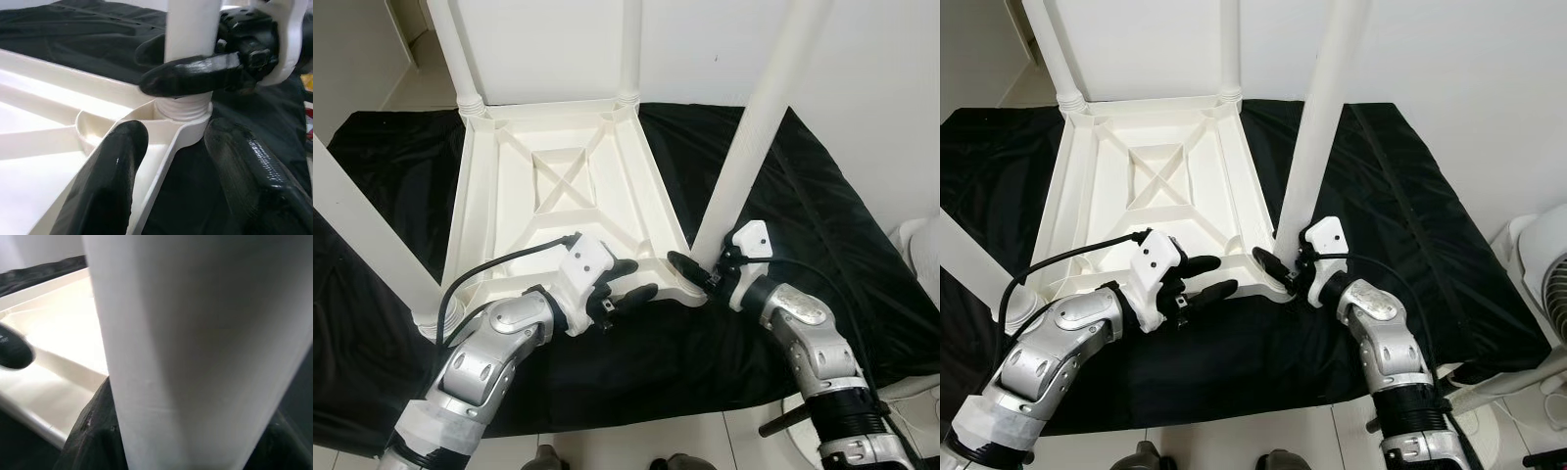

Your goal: Building children table

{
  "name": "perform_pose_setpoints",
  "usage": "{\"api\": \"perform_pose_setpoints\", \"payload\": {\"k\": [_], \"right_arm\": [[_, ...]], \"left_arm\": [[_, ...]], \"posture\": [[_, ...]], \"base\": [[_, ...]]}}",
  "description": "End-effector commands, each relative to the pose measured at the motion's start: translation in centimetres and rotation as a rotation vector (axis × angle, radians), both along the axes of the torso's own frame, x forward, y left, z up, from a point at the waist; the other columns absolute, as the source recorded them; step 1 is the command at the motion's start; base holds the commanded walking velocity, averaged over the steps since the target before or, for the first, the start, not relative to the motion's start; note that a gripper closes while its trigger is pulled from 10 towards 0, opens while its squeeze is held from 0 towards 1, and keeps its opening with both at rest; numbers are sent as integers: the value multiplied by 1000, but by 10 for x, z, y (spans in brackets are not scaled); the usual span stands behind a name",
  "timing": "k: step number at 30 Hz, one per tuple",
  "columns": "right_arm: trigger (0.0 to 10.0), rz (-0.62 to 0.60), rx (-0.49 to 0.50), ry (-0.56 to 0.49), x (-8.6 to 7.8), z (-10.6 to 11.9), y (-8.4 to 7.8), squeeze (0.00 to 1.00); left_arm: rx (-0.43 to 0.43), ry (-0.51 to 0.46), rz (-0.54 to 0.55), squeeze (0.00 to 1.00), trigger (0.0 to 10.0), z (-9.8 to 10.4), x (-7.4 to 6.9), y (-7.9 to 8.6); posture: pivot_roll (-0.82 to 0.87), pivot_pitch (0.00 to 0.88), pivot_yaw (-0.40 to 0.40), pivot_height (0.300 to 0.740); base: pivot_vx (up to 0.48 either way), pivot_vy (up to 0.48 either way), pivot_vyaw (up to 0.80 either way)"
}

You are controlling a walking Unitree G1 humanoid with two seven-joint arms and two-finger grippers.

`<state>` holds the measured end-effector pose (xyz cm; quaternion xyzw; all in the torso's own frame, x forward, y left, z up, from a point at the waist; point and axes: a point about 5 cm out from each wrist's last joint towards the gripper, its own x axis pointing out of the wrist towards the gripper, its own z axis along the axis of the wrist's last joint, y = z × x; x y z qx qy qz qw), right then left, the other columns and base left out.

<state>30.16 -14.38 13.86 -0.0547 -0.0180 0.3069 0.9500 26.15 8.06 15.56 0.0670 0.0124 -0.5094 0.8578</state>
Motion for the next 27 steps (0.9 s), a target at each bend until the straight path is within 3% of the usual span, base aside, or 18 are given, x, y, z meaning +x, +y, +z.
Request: {"api": "perform_pose_setpoints", "payload": {"k": [1, 4, 9, 13, 14, 19, 20, 22, 23, 27], "right_arm": [[10000, -107, -7, 36, 1, -9, -1, 0], [10000, -165, 23, 38, 0, -11, 5, 0], [10000, -382, 134, 64, -4, -9, 13, 0], [10000, -438, 129, 58, -8, -10, 17, 0], [10000, -532, 130, 49, -14, -12, 24, 0], [10000, -518, 130, 33, -18, -8, 39, 0], [10000, -513, 152, 25, -19, -5, 37, 149], [10000, -515, 161, 25, -19, -5, 36, 149], [10000, -494, 178, 9, -19, -1, 35, 1000], [10000, -459, 214, -22, -21, 5, 32, 1000]], "left_arm": [[6, -9, -47, 0, 10000, 2, -1, -2], [10, -13, -49, 0, 10000, 2, -1, -2], [13, -25, -35, 0, 10000, 4, 2, 2], [10, -25, -30, 0, 10000, 5, 2, 2], [8, -25, -24, 0, 10000, 5, 4, 3], [5, -25, -27, 0, 10000, 6, 4, 2], [5, -25, -29, 0, 10000, 7, 5, 2], [5, -25, -29, 0, 10000, 7, 5, 2], [4, -25, -30, 0, 10000, 7, 5, 2], [3, -26, -31, 0, 10000, 7, 5, 1]], "posture": [[-95, 31, 15, 740], [-95, 31, 15, 740], [-92, 38, 11, 740], [-92, 43, 12, 740], [-93, 48, 14, 740], [-100, 54, 23, 740], [-103, 54, 25, 740], [-103, 54, 25, 740], [-103, 55, 25, 740], [-105, 57, 25, 740]], "base": [[0, 0, 0], [0, 0, 0], [0, 0, 0], [0, 0, 0], [0, 0, 0], [0, 0, 0], [0, 0, 0], [0, 0, 0], [0, 0, 0], [0, 0, 0]]}}
